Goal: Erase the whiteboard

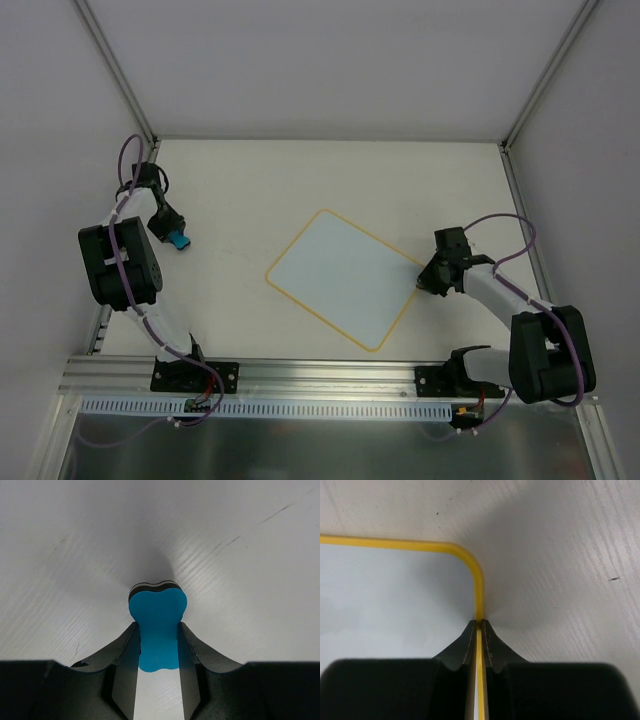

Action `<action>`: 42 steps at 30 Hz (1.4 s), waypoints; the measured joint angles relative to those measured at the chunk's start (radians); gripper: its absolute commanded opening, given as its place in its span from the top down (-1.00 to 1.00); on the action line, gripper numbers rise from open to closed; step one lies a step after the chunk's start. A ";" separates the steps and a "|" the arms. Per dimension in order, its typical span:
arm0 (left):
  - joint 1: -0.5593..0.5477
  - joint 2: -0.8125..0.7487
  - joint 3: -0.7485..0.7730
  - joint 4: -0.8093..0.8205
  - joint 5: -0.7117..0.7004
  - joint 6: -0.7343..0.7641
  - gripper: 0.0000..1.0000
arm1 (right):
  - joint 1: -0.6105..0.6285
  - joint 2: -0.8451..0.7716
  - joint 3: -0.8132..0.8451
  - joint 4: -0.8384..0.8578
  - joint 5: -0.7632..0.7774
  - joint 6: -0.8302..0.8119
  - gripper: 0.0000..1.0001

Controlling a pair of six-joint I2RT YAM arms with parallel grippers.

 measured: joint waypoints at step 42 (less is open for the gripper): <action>0.003 -1.077 -0.036 -0.068 0.344 0.212 -0.97 | -0.001 -0.646 0.586 -0.451 0.341 -0.423 -0.98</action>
